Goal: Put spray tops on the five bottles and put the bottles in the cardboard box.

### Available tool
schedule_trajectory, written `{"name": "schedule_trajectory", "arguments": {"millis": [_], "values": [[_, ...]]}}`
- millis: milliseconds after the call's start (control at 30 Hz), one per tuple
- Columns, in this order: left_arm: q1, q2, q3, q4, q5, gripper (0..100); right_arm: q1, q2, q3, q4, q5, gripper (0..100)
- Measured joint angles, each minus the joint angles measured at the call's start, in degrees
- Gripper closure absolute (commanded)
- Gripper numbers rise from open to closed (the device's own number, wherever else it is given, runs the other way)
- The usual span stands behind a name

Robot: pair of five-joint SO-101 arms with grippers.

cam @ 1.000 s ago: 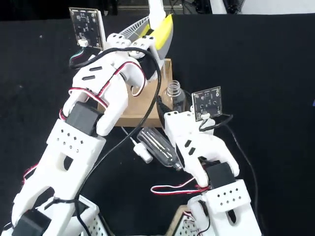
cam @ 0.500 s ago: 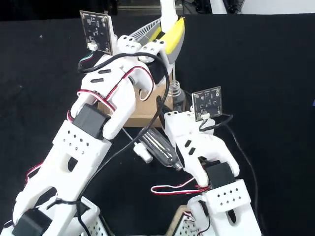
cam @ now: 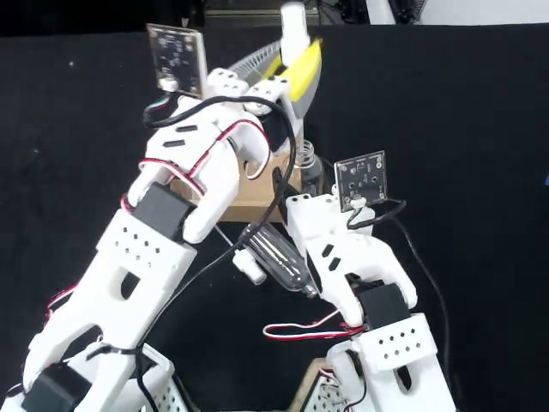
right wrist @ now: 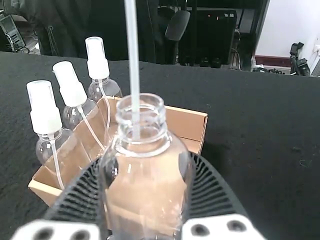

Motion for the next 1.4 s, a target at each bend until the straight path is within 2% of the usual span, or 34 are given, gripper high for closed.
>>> {"name": "schedule_trajectory", "arguments": {"millis": [533,700,867,933,1233,1400], "values": [[0.3,-1.0,9.4,0.2,0.4,90,-0.1,0.0,0.0,0.0,0.0,97.0],[2.9,-6.6,9.8,7.6,0.2,87,-0.2,0.0,0.0,0.0,0.0,97.0],[3.5,-8.7,9.8,12.2,0.1,70,-0.2,0.0,0.0,0.0,0.0,97.0],[3.5,-8.7,9.8,12.4,0.1,66,-0.2,0.0,0.0,0.0,0.0,97.0],[3.0,-9.8,10.8,13.4,0.1,66,-0.2,0.0,0.0,0.0,0.0,97.0],[-1.2,-9.8,5.6,23.7,0.1,66,-0.2,0.0,0.0,0.0,0.0,97.0]]}}
